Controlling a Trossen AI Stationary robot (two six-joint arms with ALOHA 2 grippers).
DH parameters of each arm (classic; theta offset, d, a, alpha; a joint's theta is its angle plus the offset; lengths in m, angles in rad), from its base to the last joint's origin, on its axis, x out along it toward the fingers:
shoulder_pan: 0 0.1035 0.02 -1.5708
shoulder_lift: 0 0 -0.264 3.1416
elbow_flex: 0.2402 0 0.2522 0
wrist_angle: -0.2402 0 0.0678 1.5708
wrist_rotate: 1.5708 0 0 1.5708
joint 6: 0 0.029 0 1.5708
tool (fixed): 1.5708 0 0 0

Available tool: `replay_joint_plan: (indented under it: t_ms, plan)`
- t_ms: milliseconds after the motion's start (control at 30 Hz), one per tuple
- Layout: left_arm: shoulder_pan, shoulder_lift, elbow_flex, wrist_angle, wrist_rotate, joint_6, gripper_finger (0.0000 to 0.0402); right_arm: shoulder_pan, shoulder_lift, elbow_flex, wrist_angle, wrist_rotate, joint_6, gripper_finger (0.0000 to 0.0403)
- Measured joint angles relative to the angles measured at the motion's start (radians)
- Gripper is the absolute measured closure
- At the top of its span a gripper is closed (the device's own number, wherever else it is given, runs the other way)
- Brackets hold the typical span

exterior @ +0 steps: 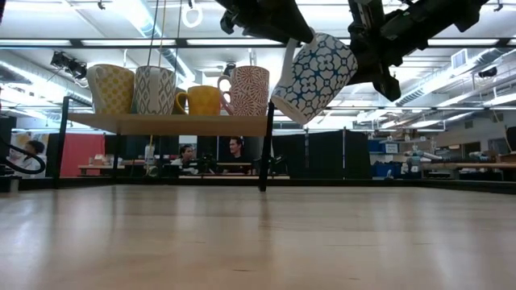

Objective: Place coffee mugs
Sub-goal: Put the blue patterned mug on the shelf

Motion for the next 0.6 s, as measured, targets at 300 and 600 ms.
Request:
replay_joint_plan:
  t_ms: [300, 600]
  plan:
    - [0.0, 0.0, 0.0, 0.0, 0.002, 0.0, 0.0323, 0.0, 0.0, 0.0, 0.001, 0.001, -0.001, 0.0369]
    - [0.0, 0.0, 0.0, 0.0, 0.001, -0.001, 0.0322, 0.0, 0.0, 0.0, 0.0, 0.0, -0.001, 0.0369]
